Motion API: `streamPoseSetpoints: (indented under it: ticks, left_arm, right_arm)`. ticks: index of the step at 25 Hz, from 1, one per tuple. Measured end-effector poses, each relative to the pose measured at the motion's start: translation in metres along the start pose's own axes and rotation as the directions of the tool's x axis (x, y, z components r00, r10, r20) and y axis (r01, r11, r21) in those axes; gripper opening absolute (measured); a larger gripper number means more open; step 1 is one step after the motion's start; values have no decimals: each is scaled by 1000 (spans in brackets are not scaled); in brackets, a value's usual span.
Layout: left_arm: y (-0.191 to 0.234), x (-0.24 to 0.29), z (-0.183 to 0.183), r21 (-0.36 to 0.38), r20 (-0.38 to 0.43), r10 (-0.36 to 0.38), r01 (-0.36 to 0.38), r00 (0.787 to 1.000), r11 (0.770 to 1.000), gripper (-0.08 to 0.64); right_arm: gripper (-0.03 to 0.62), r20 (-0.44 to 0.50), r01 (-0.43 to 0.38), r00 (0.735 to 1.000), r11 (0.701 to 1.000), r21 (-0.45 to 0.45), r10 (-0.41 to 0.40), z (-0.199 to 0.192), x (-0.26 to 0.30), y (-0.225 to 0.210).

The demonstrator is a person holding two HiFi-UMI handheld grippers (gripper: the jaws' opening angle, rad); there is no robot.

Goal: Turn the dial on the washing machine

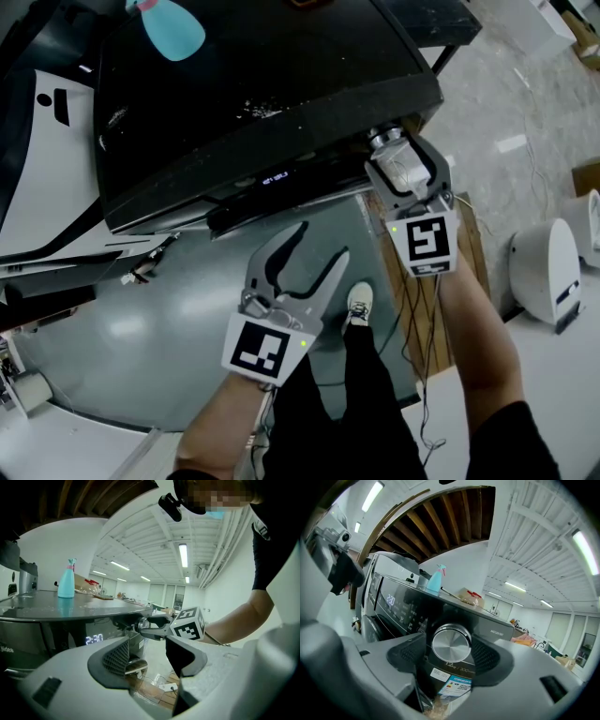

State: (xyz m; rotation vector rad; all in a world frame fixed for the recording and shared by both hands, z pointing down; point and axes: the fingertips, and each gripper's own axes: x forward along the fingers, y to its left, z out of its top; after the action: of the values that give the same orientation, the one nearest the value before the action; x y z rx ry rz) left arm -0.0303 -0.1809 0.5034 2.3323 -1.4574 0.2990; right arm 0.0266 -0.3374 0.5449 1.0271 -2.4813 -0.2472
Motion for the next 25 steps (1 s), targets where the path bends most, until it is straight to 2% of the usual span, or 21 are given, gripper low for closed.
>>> streamPoseSetpoints:
  ticks: [10, 12, 14, 18, 20, 25]
  left_arm:
    - [12, 7, 15, 40, 23, 3, -4, 1000, 999, 224]
    - [12, 8, 14, 38, 21, 0, -1, 1000, 999, 224]
    - [11, 7, 13, 37, 18, -3, 2, 1000, 999, 224]
    - [10, 6, 12, 42, 18, -7, 6, 1000, 999, 224]
    - [10, 5, 12, 38, 16, -8, 8, 1000, 999, 224]
    - [8, -1, 13, 39, 16, -14, 14, 1000, 999, 224]
  right_arm:
    - [272, 1, 28, 1000, 1000, 0, -28, 0, 3, -4]
    - [270, 4, 20, 1000, 998, 54, -21, -1, 3, -5]
    - [268, 29, -7, 1000, 987, 160, 3, -1, 4, -7]
    - [270, 103, -77, 994, 912, 403, 38, -3, 4, -14]
    - [272, 110, -73, 994, 905, 419, 29, -5, 3, -15]
    - [278, 81, -39, 997, 926, 376, 9, -3, -2, -12]
